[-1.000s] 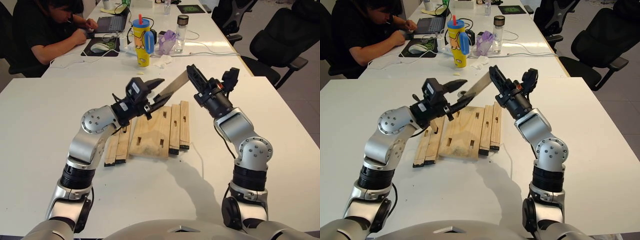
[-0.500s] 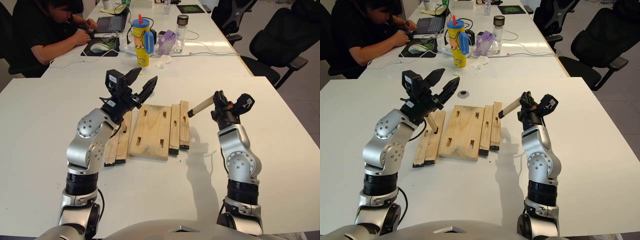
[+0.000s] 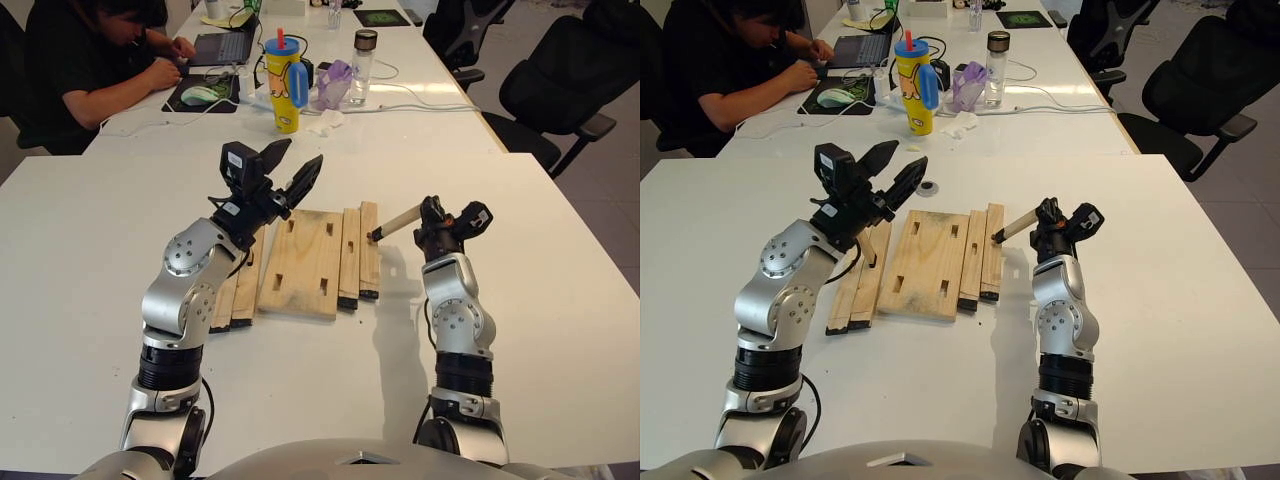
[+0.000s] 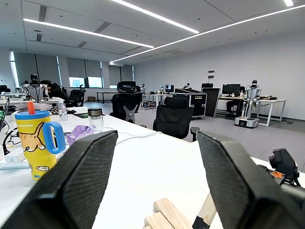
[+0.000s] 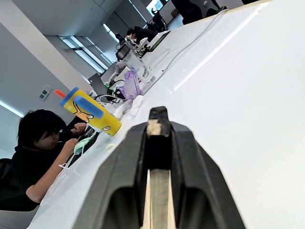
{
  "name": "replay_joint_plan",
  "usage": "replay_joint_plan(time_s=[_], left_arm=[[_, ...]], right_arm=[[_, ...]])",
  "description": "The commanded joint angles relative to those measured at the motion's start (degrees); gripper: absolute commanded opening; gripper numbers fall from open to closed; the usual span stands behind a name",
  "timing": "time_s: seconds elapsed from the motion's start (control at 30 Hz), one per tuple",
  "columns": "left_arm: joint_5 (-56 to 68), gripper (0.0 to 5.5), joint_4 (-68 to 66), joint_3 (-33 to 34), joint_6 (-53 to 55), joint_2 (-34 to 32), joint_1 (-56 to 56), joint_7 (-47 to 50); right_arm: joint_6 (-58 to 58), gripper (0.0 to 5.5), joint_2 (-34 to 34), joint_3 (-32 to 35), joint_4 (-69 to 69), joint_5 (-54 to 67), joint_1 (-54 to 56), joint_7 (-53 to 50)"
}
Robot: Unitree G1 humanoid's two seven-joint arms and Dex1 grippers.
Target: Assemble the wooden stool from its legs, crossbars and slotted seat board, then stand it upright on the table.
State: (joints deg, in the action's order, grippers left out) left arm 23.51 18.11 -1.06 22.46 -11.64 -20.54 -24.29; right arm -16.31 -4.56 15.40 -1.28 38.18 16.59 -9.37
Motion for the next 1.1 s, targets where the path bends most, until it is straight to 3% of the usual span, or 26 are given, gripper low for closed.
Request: replay_joint_plan(time_s=[0.03, 0.57, 0.9, 1.1], left_arm=[[-0.2, 3.08, -0.6, -0.2, 0.1, -0.1, -0.7, 0.0], [-0.3, 3.08, -0.1, -0.2, 0.1, 0.5, -0.3, 1.0], [-0.4, 3.08, -0.4, 0.0, -0.3, 0.5, -0.8, 1.5], [-0.6, 3.08, 0.1, -0.1, -0.4, 1.0, -0.6, 2.3]], right_arm=[[0.8, 0.45, -1.3, 0.1, 2.4, -0.4, 1.8, 1.4], [1.6, 0.45, -1.4, 0.3, 2.4, -4.3, 1.6, 1.0], [-3.0, 0.45, 0.0, -5.0, 7.7, -13.3, 0.1, -0.9], [-6.2, 0.45, 4.8, -9.8, 7.0, -22.4, -0.7, -1.9]])
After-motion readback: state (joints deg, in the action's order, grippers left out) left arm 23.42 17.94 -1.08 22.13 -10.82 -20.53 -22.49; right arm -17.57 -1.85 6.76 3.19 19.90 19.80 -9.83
